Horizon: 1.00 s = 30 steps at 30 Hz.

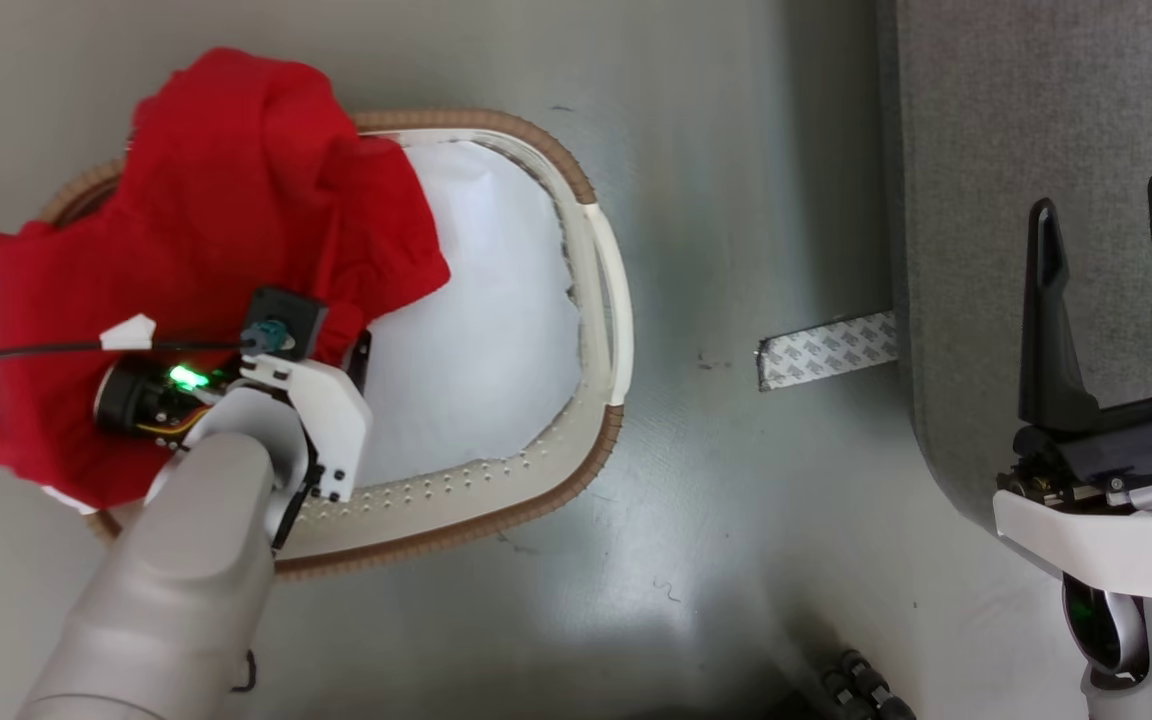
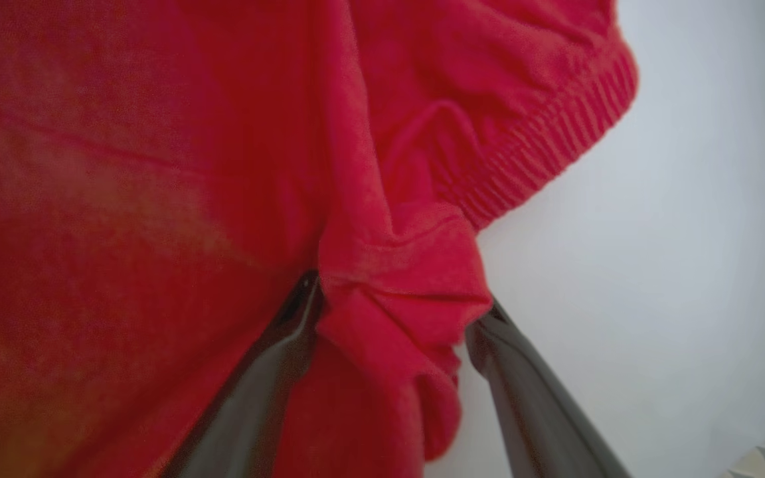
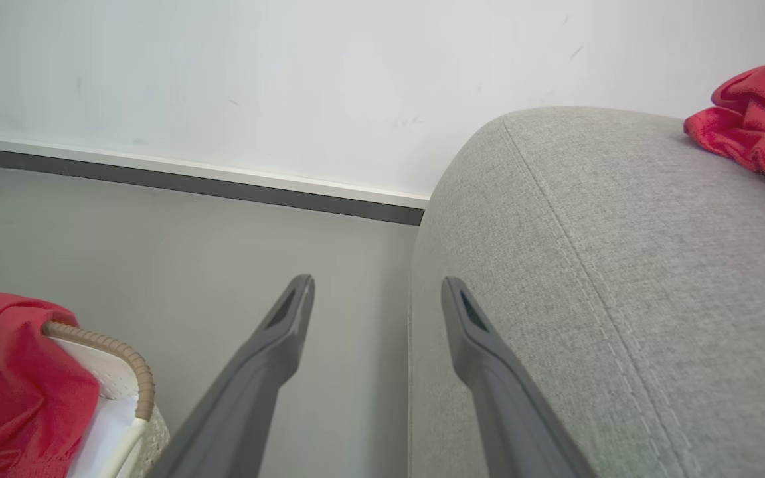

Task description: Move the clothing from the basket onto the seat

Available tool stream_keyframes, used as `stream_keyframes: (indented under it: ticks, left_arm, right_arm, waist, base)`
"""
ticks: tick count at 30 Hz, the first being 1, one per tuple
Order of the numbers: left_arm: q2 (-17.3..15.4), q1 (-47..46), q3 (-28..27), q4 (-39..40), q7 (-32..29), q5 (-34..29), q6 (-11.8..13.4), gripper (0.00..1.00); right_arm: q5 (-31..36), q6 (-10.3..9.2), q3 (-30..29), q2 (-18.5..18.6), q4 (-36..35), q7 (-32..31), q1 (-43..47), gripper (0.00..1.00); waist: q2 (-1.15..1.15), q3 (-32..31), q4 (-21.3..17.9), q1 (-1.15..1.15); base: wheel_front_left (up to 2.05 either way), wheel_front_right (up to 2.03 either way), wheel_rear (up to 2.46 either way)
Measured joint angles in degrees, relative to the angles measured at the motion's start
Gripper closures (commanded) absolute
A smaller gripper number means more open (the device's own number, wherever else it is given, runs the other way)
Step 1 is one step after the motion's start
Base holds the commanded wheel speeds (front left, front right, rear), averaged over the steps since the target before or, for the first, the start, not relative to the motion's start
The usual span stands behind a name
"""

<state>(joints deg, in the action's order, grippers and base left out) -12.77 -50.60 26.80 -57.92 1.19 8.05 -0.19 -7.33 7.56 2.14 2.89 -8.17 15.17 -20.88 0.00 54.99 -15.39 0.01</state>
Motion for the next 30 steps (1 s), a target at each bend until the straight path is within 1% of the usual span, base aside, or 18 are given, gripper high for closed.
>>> stream_keyframes:
  ticks: [1,2,5,8,12,16,22,26,30]
  left_arm:
    - [0.09,-0.28,0.01,-0.68,0.41,0.0,0.22,0.0]
    - [0.31,-0.67,-0.05,-1.13,0.87,0.08,0.23,1.0]
    - [1.87,-1.3,-0.3,-2.02,2.63,0.7,0.23,1.0]
    - [3.21,-1.29,-0.31,-2.69,4.89,1.72,-0.33,1.0]
    - [4.32,0.66,0.18,-2.9,8.31,2.66,-1.54,1.0]
    - [4.75,3.52,1.48,-1.69,11.14,2.69,-2.8,1.0]
    - [5.43,8.66,2.53,4.42,12.59,2.78,-2.94,1.0]
    - [5.67,11.74,2.35,10.82,12.78,3.71,-1.83,1.0]
    - [5.36,15.29,1.97,19.57,11.71,4.17,0.02,1.0]
  right_arm:
    - [-0.07,0.0,-0.05,0.0,-0.19,0.0,0.12,0.0]
    - [-0.22,0.0,-0.24,0.01,-0.21,0.0,0.27,0.0]
    - [-0.24,0.0,-1.07,0.0,0.38,0.0,1.0,0.0]
    - [-0.35,0.0,-0.76,-0.03,1.7,0.0,1.02,0.0]
    - [-0.37,0.0,-0.71,-0.04,4.28,0.0,1.09,0.0]
    - [0.41,0.0,-0.76,-0.08,6.87,0.0,1.85,0.0]
    - [0.76,0.0,-1.36,-0.08,10.43,0.0,5.16,0.0]
    - [1.27,0.0,-1.59,-0.09,12.5,0.0,8.9,0.0]
    - [1.81,0.0,-1.74,-0.07,14.19,0.0,12.16,0.0]
  waist:
    - [0.0,0.2,-0.3,0.0]
    - [0.0,0.35,-0.48,0.0]
    - [0.0,0.0,-0.11,0.0]
    - [0.0,-1.82,0.64,0.0]
    - [0.0,-6.1,1.94,0.0]
    - [0.0,-12.06,3.63,0.0]
    - [0.0,-23.02,6.62,-0.02]
    - [0.0,-30.63,8.89,-0.02]
    - [0.0,-37.81,11.23,-0.03]
  base:
    - [0.0,0.0,0.0]
    - [0.0,0.0,0.0]
    - [0.0,0.0,0.0]
    - [0.0,0.0,0.0]
    - [0.0,0.0,0.0]
    - [0.0,0.0,0.0]
    - [0.0,0.0,0.0]
    - [0.0,0.0,0.0]
    - [0.0,0.0,0.0]
